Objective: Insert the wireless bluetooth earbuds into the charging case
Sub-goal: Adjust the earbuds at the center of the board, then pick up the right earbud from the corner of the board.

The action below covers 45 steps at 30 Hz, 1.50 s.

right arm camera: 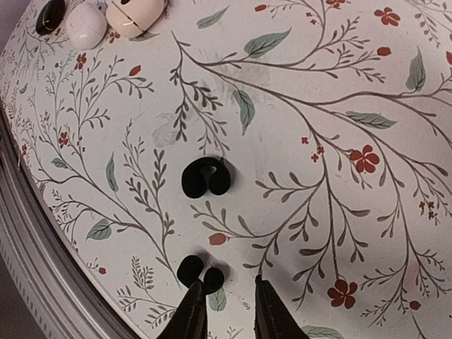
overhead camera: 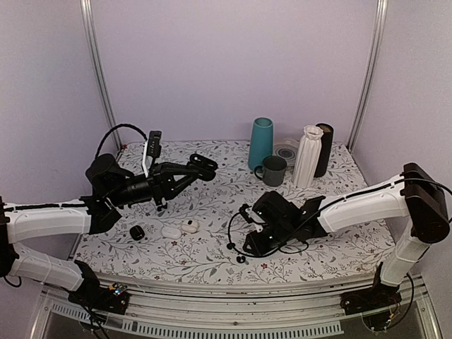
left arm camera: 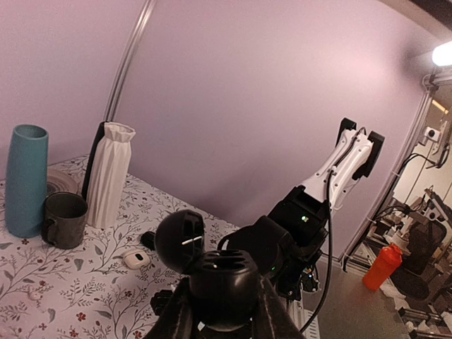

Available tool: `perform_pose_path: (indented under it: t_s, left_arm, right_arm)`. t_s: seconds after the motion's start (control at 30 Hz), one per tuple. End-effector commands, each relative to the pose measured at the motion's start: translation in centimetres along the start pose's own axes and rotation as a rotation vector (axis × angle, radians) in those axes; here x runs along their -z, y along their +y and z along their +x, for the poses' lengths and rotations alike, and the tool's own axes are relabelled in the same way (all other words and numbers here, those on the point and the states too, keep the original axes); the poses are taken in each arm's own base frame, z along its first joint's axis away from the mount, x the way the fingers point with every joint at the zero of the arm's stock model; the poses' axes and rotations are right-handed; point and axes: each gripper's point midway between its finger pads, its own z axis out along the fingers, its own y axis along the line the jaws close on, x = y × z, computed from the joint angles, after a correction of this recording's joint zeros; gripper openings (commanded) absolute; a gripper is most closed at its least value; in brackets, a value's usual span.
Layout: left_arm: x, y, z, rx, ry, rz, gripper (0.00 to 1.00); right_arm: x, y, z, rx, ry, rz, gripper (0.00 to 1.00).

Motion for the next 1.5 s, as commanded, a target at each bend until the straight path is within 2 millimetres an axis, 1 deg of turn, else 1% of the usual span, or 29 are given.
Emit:
perform_pose_path:
  t_s: [0.0,0.07,0.13,0.3,0.37,0.5,0.63,0.73,0.83,1.07,1.47]
  left_arm:
    - [0.5,0.0,-0.6,-0.016,-0.023,-0.011,0.00]
    - [0.5,0.1,-0.6,-0.017,-0.024,-0.013,0.00]
    - [0.4,0.2,-0.6,-0.015,-0.023,-0.015,0.00]
    - [0.2,0.3,-0.6,-0.013,-0.021,-0.009,0.00]
    - [0.2,0.3,-0.6,-0.013,-0.021,-0.009,0.00]
    - [0.2,0.4,-0.5,-0.011,-0.019,-0.011,0.00]
    - [0.2,0.3,-0.5,-0.011,-0.019,-0.010,0.00]
    - [0.2,0.3,-0.6,-0.013,-0.018,-0.011,0.00]
    - [0.3,0.3,-0.6,-0.015,-0.017,-0.015,0.00]
    - [0.3,0.2,-0.7,-0.018,-0.019,-0.012,0.00]
    - [0.4,0.1,-0.8,-0.019,-0.017,-0.012,0.00]
  right_arm:
    - [2.3,1.9,-1.5,0.168,-0.111,-0.069,0.31]
    - [2.9,2.5,-1.5,0.225,-0.131,-0.067,0.34]
    - [3.1,2.9,-1.3,0.275,-0.134,-0.062,0.34]
    - [2.8,4.7,-0.2,0.343,-0.111,-0.122,0.32]
    - [2.5,5.0,0.3,0.355,-0.096,-0.137,0.32]
    - [1.4,4.9,1.2,0.368,-0.053,-0.145,0.31]
    - [0.6,5.2,1.7,0.380,-0.033,-0.170,0.30]
    - [0.0,4.8,1.9,0.382,-0.019,-0.153,0.29]
    - [-0.2,4.7,1.7,0.382,-0.028,-0.139,0.29]
    - [-1.0,4.3,2.0,0.378,-0.013,-0.123,0.29]
    - [-1.7,3.6,2.0,0.365,-0.010,-0.091,0.29]
